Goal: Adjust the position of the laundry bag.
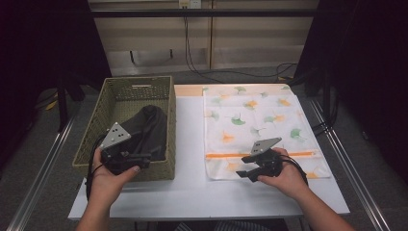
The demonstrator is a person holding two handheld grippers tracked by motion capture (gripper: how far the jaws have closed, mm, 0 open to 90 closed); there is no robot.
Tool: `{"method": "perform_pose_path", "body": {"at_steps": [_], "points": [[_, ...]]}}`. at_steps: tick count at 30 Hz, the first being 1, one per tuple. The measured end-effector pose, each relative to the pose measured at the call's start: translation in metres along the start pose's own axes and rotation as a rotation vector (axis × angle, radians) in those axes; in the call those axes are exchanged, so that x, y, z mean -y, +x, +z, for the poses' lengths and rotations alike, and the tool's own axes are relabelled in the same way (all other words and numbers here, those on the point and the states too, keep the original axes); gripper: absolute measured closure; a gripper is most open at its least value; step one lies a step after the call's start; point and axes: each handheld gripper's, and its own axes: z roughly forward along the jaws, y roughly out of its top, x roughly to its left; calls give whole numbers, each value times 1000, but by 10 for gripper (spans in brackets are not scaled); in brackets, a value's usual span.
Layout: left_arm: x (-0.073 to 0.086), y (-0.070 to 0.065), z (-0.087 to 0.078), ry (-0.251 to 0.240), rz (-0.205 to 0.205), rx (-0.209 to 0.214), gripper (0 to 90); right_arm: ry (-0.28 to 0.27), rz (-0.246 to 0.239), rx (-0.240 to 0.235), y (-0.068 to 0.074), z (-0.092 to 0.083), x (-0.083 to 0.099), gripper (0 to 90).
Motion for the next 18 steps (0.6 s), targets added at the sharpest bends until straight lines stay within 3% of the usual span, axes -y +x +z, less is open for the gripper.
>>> {"method": "perform_pose_path", "body": {"at_steps": [7, 11, 16, 18], "points": [[0, 0, -1, -2, 2, 2, 180, 15, -22, 1, 2, 6, 0, 352], [0, 0, 0, 0, 1, 4, 180, 39, -10, 8, 5, 9, 1, 319], [0, -1, -1, 1, 7, 1, 182, 65, -25, -20, 6, 16, 2, 299], [-1, -1, -1, -3, 5, -3, 183, 79, -38, 1, 7, 19, 2, 299]]}}
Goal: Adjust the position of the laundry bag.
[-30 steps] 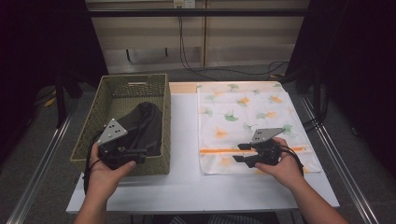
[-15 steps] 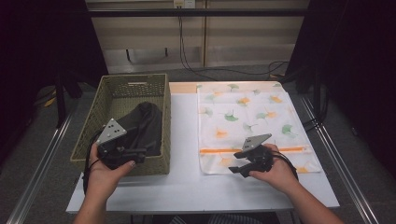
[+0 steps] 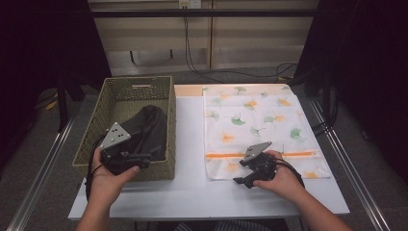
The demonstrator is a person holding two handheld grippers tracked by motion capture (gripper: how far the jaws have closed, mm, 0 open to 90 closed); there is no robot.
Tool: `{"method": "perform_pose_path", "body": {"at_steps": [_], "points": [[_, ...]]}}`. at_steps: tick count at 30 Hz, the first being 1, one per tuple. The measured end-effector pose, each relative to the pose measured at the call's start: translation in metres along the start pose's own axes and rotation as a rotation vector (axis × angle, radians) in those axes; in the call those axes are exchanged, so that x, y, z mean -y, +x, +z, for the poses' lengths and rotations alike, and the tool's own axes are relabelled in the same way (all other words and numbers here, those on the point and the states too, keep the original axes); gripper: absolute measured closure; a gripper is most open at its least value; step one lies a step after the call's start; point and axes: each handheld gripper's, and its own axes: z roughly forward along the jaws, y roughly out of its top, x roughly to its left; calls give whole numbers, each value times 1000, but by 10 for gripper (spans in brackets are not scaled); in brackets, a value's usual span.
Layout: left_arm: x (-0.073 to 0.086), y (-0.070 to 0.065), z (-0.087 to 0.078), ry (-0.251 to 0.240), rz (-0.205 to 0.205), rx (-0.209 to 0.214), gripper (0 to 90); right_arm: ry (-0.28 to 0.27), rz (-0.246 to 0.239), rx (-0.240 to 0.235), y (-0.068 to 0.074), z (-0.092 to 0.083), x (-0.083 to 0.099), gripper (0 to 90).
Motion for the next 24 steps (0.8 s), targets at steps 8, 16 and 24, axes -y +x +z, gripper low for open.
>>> {"method": "perform_pose_path", "body": {"at_steps": [8, 16, 24], "points": [[0, -1, 2, 10, 5, 6, 184, 6, -18, -29, -4, -2, -5, 654], [1, -1, 3, 3, 1, 18, 184, 28, -31, -51, -3, 0, -11, 900], [1, -1, 4, 8, 1, 22, 184, -44, -68, -114, 7, -4, -13, 900]]}}
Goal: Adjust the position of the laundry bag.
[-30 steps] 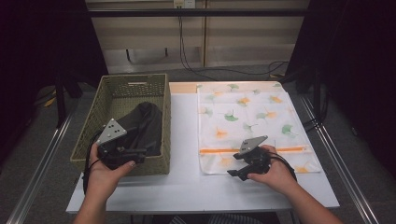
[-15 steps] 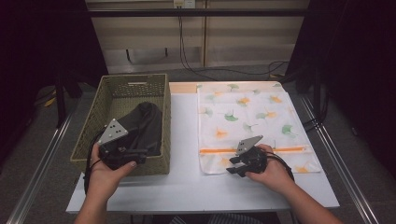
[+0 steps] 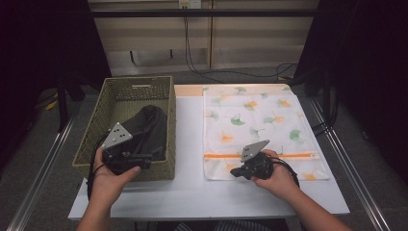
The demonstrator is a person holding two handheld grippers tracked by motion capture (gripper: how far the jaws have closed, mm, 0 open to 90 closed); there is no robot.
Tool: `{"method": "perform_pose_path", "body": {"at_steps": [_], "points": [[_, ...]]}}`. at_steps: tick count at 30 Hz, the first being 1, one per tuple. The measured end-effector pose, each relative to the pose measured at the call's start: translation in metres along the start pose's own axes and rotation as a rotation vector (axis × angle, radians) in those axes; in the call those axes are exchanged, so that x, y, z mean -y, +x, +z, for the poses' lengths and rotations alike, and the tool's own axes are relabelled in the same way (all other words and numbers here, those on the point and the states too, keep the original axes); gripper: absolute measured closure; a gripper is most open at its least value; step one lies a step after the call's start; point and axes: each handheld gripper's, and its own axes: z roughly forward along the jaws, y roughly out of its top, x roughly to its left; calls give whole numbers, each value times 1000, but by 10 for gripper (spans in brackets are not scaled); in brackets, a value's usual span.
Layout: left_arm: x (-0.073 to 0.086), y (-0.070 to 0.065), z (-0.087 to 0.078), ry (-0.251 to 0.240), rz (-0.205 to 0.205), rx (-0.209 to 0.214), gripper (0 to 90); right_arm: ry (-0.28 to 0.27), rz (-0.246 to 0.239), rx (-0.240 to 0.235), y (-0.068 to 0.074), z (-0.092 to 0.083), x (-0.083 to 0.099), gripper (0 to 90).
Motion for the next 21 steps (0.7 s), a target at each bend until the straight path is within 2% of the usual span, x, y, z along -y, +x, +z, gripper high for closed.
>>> {"method": "perform_pose_path", "body": {"at_steps": [3, 4, 5, 6, 7, 9, 11, 12, 14, 15, 16, 21], "points": [[-1, -2, 1, -1, 4, 6, 184, 20, -29, -33, 13, 1, 0, 900], [-1, -2, 1, 8, 9, -1, 184, 36, -51, -35, 17, 2, 0, 900], [-1, -3, 2, 1, 9, 7, 184, 49, -65, -15, 22, 2, 1, 900], [-2, -3, 2, 0, 8, 7, 184, 49, -65, -15, 22, 2, 1, 900], [-2, -4, 3, 2, 12, 9, 183, 24, -54, -1, 21, 2, 0, 849], [-3, -5, 4, 2, 14, 11, 183, 11, -42, 11, 19, 3, 0, 814], [-4, -5, 4, -1, 25, 18, 184, 0, -31, 17, 16, 4, -4, 700], [-4, -5, 4, -3, 23, 21, 183, -30, -19, 24, 16, 8, -9, 561], [-4, -5, 4, -3, 23, 19, 184, -40, -22, 22, 18, 12, -15, 476], [-4, -5, 4, 0, 27, 20, 184, -40, -22, 22, 18, 12, -15, 476], [-3, -4, 5, -1, 22, 19, 184, -44, -29, 21, 18, 16, -18, 433], [-2, -3, 5, 2, 16, 18, 184, -24, -69, 18, 25, 37, -37, 409]]}}
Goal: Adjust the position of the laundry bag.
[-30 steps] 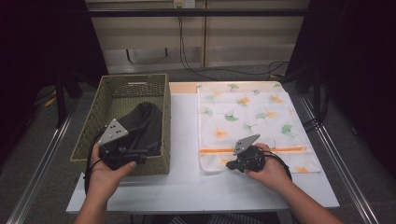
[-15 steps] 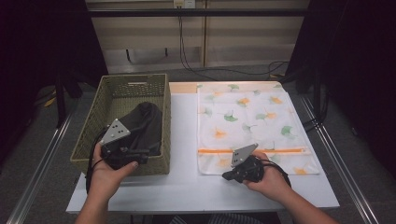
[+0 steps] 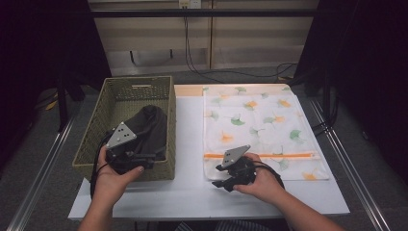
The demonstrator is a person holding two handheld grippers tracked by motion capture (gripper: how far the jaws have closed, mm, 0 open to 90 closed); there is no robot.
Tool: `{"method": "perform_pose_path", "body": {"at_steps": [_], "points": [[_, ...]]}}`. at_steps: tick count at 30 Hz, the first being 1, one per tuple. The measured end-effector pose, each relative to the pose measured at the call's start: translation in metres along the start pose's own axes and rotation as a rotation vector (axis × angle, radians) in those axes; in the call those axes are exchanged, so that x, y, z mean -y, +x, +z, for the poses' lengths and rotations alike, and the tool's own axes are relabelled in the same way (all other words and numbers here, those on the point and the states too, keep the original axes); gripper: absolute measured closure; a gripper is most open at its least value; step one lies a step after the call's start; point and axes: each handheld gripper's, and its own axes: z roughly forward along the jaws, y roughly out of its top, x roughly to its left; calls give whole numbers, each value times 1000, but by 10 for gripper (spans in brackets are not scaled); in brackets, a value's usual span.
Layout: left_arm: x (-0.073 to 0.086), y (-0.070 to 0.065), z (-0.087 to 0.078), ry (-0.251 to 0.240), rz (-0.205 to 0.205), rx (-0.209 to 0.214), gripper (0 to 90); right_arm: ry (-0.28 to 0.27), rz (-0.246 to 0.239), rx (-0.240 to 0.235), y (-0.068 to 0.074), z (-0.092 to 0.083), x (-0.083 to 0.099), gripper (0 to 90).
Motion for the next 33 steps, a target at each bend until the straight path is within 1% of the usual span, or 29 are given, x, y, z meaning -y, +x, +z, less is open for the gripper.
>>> {"method": "perform_pose_path", "body": {"at_steps": [1, 4, 6, 7, 9, 10, 12, 13, 14, 15, 16, 17, 18, 19, 20, 22, 24, 25, 26, 28, 29, 30, 31, 32, 33], "points": [[0, 0, 0, -3, 0, -1, 184, 0, 0, 0, 0, 0, 0, 409], [0, 1, -2, -3, 4, -3, 184, -12, 11, 9, -1, 14, -9, 347], [0, 1, -2, -4, 0, -5, 184, -12, 17, 11, -1, 17, -10, 340], [1, 1, -3, 0, -3, -12, 184, -10, 10, 17, -1, 20, -11, 336], [1, 1, -3, 0, -5, -12, 184, 13, 7, 41, -1, 24, -12, 344], [1, 1, -3, 0, -6, -14, 184, 26, 15, 32, -2, 26, -13, 408], [1, 2, -3, -2, -3, -12, 184, 34, 28, 41, -5, 24, -13, 525], [1, 2, -3, -2, -3, -12, 184, 34, 28, 41, -5, 24, -13, 525], [1, 2, -3, -1, -1, -12, 184, 42, 17, 51, -9, 20, -12, 627], [1, 2, -3, -1, -1, -12, 184, 39, 21, 50, -11, 19, -12, 681], [1, 1, -3, 0, -7, -13, 184, 39, 21, 50, -11, 19, -12, 681], [1, 1, -3, -2, -6, -11, 184, 34, 41, 50, -14, 15, -11, 779], [1, 1, -2, -2, -6, -11, 184, 34, 41, 50, -14, 15, -11, 779], [1, 1, -2, 0, -3, -10, 184, 38, 50, 49, -14, 13, -11, 813], [1, 1, -1, 1, -2, -8, 183, 28, 60, 37, -17, 11, -11, 878], [1, 0, -1, 2, -1, -5, 183, 29, 62, 35, -16, 11, -11, 885], [1, 0, 0, 1, 2, -1, 183, 13, 70, 14, -14, 11, -13, 898], [1, 0, 0, 1, 4, -1, 183, 13, 70, 14, -14, 11, -13, 898], [1, 0, 0, 1, 6, -1, 183, -1, 79, -16, -10, 10, -15, 898], [1, 0, 0, 1, 0, -1, 183, -12, 66, -18, -5, 11, -18, 899], [1, 0, 0, 1, 0, -1, 183, -12, 66, -18, -5, 11, -18, 899], [1, 1, 0, -2, 1, 2, 183, -15, 66, -34, -2, 12, -19, 900], [1, 1, 0, -3, 1, 3, 183, -18, 64, -62, 4, 14, -20, 900], [1, 1, 0, -1, -1, 0, 183, -18, 64, -62, 4, 14, -20, 900], [1, 1, 0, 3, 0, -6, 183, -14, 53, -86, 11, 17, -22, 900]]}}
